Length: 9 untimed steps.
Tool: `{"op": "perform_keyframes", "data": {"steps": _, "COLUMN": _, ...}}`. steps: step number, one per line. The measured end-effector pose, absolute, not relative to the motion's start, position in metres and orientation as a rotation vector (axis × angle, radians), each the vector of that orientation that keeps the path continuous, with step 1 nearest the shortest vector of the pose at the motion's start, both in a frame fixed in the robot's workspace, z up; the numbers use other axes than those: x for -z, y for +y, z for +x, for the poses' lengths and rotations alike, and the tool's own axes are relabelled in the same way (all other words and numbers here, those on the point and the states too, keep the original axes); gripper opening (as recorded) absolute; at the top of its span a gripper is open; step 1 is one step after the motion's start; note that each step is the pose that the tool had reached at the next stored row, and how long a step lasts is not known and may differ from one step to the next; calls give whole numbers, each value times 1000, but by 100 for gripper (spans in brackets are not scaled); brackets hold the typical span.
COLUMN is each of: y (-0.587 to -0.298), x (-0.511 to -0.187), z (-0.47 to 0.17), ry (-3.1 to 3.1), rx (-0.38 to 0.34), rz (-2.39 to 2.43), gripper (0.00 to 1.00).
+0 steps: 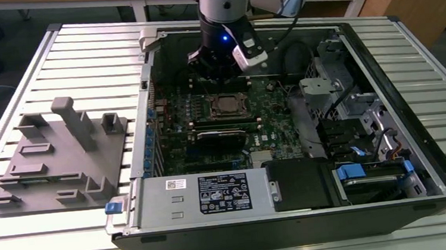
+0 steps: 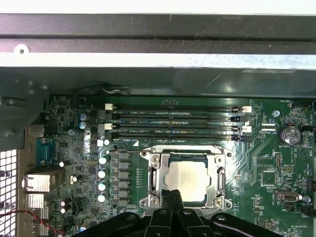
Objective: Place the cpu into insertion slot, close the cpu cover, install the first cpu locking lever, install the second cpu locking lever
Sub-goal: 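Install the first cpu locking lever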
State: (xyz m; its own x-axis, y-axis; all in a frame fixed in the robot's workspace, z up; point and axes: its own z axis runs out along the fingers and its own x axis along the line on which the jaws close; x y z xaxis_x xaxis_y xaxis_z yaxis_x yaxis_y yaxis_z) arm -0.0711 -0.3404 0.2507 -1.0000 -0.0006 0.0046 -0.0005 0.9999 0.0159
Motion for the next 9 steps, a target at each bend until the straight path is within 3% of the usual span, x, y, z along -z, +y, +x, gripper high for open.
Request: {"op": "perform_keyframes", "data": {"steps": 9, "y": -340, "x": -253, "z": -71, "ry": -3137, "rx": 26, "rz": 1, "gripper": 11}}
